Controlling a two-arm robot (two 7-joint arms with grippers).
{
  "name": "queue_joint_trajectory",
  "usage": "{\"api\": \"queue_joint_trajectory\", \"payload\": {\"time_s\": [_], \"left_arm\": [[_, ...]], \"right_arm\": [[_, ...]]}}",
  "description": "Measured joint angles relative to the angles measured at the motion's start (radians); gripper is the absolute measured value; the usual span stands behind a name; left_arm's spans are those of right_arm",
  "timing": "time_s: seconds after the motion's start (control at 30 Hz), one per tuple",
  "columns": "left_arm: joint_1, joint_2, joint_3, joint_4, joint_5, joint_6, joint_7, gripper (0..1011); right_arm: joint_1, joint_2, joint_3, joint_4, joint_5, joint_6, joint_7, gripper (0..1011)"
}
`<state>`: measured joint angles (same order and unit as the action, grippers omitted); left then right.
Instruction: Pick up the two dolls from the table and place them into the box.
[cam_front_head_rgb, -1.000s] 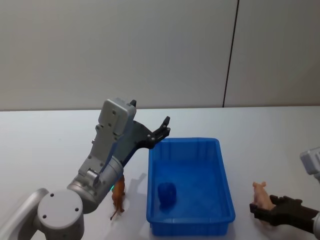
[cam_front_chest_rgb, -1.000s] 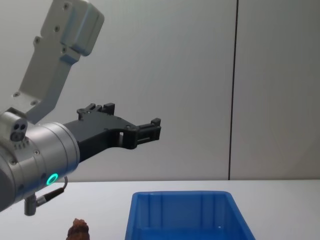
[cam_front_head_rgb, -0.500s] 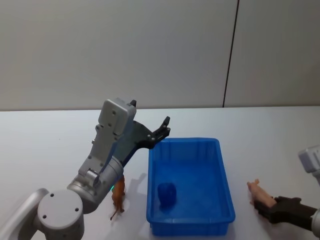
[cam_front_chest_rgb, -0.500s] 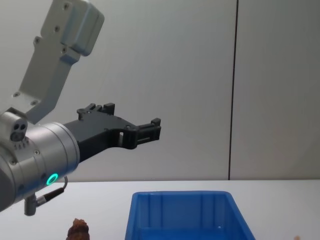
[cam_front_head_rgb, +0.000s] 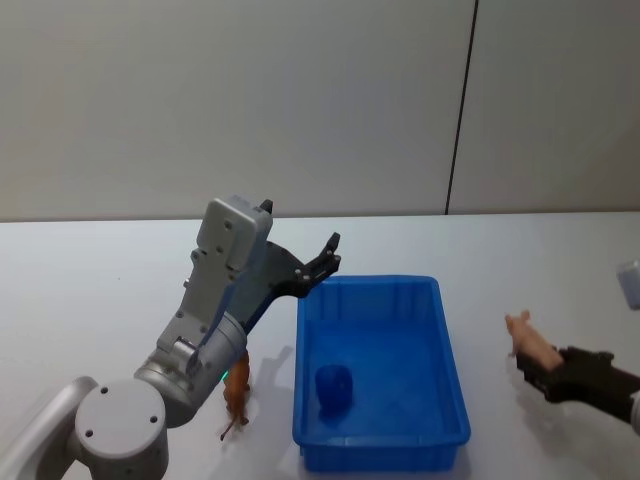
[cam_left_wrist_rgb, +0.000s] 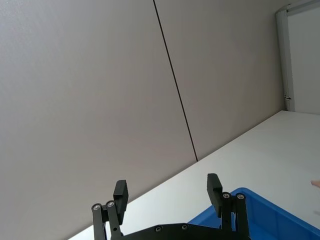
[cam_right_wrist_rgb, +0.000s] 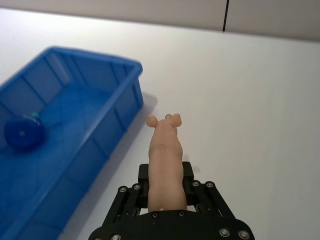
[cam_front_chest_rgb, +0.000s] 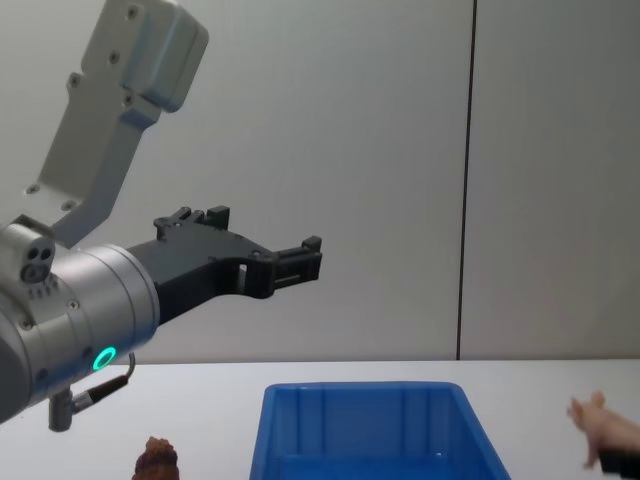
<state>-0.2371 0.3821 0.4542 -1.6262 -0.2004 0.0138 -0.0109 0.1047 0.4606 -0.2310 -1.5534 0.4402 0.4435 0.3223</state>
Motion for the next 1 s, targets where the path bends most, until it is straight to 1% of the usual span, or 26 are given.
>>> {"api": "queue_joint_trajectory", "payload": {"time_s": [0.1,0.2,0.27,0.43,0.67,0.73,0.87,1.0], "left_arm": [[0.0,0.0,0.0,0.0,0.0,0.0,0.0,1001],[0.0,0.0,0.0,0.0,0.0,0.0,0.0,1001],[0.0,0.0,0.0,0.0,0.0,0.0,0.0,1001],[0.0,0.0,0.0,0.0,0.0,0.0,0.0,1001],[0.0,0.0,0.0,0.0,0.0,0.0,0.0,1001],[0.0,0.0,0.0,0.0,0.0,0.0,0.0,1001],[0.0,0.0,0.0,0.0,0.0,0.0,0.0,1001],[0.0,0.0,0.0,0.0,0.0,0.0,0.0,1001]], "right_arm": [[0.009,-0.001,0.003,-0.006,0.0,-0.022,0.001,366],[0.026,-0.005,0.005,-0.013,-0.001,-0.055,0.014,366],[0.033,-0.008,0.005,-0.015,-0.002,-0.064,0.022,366],[0.065,-0.024,-0.002,-0.018,-0.013,-0.097,0.065,366],[0.103,-0.051,-0.02,-0.011,-0.029,-0.113,0.119,366],[0.121,-0.068,-0.035,-0.002,-0.038,-0.114,0.143,366],[0.136,-0.084,-0.048,0.01,-0.049,-0.113,0.164,366],[0.155,-0.109,-0.07,0.033,-0.064,-0.107,0.186,366]]}}
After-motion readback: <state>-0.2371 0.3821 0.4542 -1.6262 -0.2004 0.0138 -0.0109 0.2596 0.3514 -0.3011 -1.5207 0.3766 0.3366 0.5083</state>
